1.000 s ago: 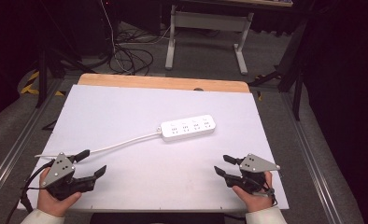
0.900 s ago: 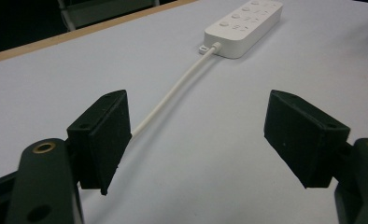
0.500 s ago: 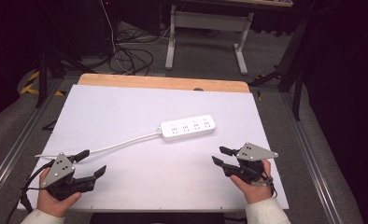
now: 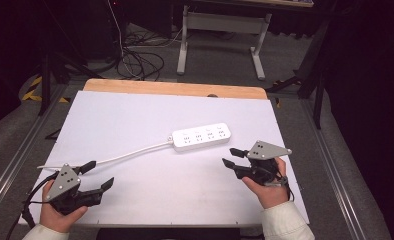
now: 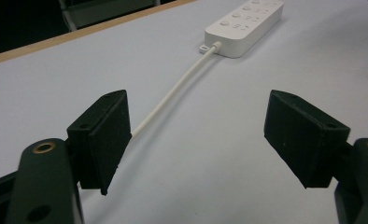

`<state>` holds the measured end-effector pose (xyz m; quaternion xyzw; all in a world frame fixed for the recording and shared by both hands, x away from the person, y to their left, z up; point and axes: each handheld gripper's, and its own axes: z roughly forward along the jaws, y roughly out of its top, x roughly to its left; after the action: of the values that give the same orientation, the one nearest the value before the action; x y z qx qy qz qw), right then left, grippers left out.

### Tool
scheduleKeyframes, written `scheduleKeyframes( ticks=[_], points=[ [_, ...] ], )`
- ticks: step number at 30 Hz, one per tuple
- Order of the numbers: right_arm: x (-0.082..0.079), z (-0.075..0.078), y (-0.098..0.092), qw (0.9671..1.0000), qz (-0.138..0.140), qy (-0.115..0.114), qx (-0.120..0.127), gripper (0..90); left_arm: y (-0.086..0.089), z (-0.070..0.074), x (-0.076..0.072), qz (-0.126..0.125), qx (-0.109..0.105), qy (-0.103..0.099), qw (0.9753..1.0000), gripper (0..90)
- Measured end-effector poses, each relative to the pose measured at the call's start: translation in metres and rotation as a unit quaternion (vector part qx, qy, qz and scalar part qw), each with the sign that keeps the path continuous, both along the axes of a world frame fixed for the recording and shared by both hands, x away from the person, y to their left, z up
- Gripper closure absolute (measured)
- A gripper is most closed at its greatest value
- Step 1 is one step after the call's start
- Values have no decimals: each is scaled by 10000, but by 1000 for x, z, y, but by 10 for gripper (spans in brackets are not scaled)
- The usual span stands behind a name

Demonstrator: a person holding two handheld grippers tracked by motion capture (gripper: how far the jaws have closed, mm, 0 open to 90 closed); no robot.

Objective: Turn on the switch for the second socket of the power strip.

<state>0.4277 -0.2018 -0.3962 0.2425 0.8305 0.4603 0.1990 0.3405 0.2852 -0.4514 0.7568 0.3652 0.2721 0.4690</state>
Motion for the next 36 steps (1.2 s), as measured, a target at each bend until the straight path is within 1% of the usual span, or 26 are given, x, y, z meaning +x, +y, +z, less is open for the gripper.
scheduleKeyframes(
  ticks=[3, 6, 8, 9, 10, 12, 13, 14, 15, 16, 17, 18, 19, 20, 23, 24, 25, 26, 28, 29, 31, 32, 33, 34, 35, 36],
  points=[
    [4, 3, 3, 10000, 20, 3, -19, 585, 0, 0, 0, 0, 3, 1, 10000, 235],
    [7, 4, 7, 9998, 89, 52, -140, 608, 0, 0, 0, -3, 2, 0, 10000, 235],
    [8, 4, 8, 9998, 116, 71, -153, 623, 0, 0, 0, -13, 0, 2, 10000, 235],
    [11, 5, 9, 9997, 168, 122, -139, 659, 0, 0, 0, -6, 2, 0, 10000, 235],
    [12, 6, 10, 9996, 187, 139, -141, 677, 0, 0, 0, -6, 2, 0, 10000, 235],
    [14, 8, 12, 9995, 216, 139, -157, 746, 0, 0, 0, -6, 32, -6, 10000, 235],
    [14, 8, 12, 9995, 216, 139, -157, 746, 0, 0, 0, 0, 35, -8, 10000, 235],
    [18, 10, 14, 9995, 232, 161, -174, 808, 0, 0, -1, 9, 47, -3, 10000, 235],
    [20, 11, 16, 9994, 240, 185, -187, 829, 0, 0, -1, 9, 47, -3, 10000, 235],
    [20, 11, 16, 9994, 240, 185, -187, 829, 1, 0, -2, 13, 61, -4, 10000, 235],
    [25, 12, 21, 9992, 237, 232, -238, 881, 1, 0, -3, 38, 25, 9, 10000, 235],
    [27, 13, 23, 9991, 231, 238, -251, 900, 2, 0, -3, 45, 59, -7, 10000, 235],
    [27, 13, 23, 9991, 231, 238, -251, 900, 2, 0, -4, 63, 54, -20, 10000, 235],
    [30, 14, 26, 9991, 244, 241, -248, 900, 2, 0, -5, 78, 6, -5, 10000, 235],
    [38, 16, 33, 9991, 309, 235, -189, 900, 4, 0, -6, 100, 52, -15, 9999, 235],
    [44, 17, 37, 9990, 328, 286, -142, 900, 4, 0, -6, 100, 44, -11, 9999, 235],
    [44, 17, 37, 9990, 328, 286, -142, 900, 4, 0, -6, 107, 48, -6, 9999, 235],
    [50, 18, 41, 9989, 322, 325, -104, 900, 4, 0, -7, 106, 50, 3, 9999, 235],
    [56, 17, 44, 9989, 280, 350, -107, 900, 5, 0, -7, 113, 48, 0, 9999, 235],
    [56, 17, 44, 9989, 280, 350, -107, 900, 5, 0, -7, 119, 52, -7, 9999, 235],
    [64, 16, 49, 9991, 198, 361, -118, 900, 5, 0, -7, 124, 37, -9, 9999, 235],
    [64, 16, 49, 9991, 198, 361, -118, 900, 5, 0, -7, 114, 45, 1, 9999, 235],
    [69, 14, 51, 9991, 154, 357, -137, 900, 5, 0, -7, 110, 52, 1, 9999, 235],
    [69, 14, 51, 9991, 154, 357, -137, 900, 5, 0, -7, 104, 52, 6, 9999, 235],
    [74, 12, 54, 9992, 111, 356, -139, 900, 5, 0, -7, 103, 52, 7, 9999, 235],
    [74, 12, 54, 9992, 111, 356, -139, 900, 5, 0, -7, 104, 49, 3, 9999, 235]
  ],
)
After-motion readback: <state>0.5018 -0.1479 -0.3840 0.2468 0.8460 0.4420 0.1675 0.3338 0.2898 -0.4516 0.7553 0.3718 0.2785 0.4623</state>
